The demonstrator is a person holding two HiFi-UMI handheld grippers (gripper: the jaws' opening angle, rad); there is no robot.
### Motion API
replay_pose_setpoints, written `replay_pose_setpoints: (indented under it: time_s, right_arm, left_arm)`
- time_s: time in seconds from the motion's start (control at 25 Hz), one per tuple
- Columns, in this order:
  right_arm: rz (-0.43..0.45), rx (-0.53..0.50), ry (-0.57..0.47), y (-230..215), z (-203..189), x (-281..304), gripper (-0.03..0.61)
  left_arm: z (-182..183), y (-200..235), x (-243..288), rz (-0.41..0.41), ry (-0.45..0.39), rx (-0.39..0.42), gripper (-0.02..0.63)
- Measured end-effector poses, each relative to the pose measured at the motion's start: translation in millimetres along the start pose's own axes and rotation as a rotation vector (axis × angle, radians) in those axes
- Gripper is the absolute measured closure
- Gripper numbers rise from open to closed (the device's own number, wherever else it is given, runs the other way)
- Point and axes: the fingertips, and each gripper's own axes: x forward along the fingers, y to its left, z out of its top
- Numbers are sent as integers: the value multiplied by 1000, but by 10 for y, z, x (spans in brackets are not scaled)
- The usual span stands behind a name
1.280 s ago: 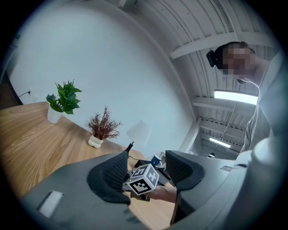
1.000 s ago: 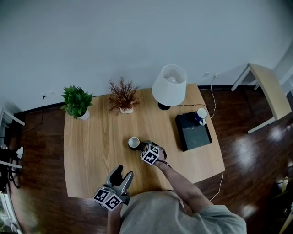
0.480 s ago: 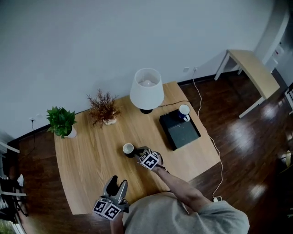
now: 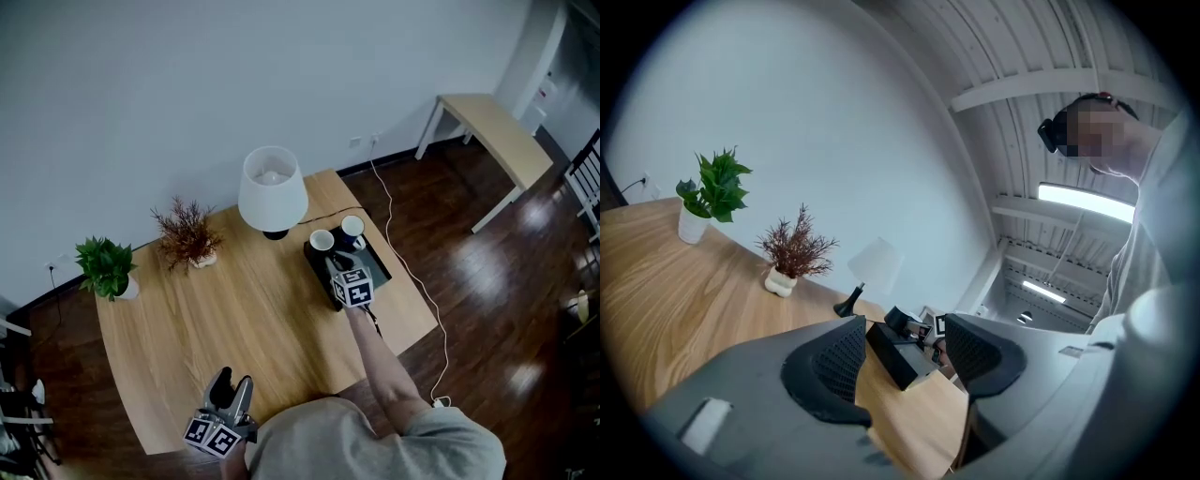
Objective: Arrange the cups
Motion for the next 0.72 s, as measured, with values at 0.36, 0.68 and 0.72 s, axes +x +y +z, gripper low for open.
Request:
replay_pose_setpoints:
  time_s: [0.36, 0.68, 0.72]
  right_arm:
    - [-89, -28, 73, -398, -326, 252, 495]
    - [-108, -16, 100, -374, -409, 256, 495]
    - [-108, -18, 100, -372, -405, 254, 494]
  left_arm:
    - [-1, -20, 30, 5, 9, 8, 362]
    - [-6, -22, 33, 8, 16, 7, 362]
    - [-4, -24, 35, 7, 16, 7, 362]
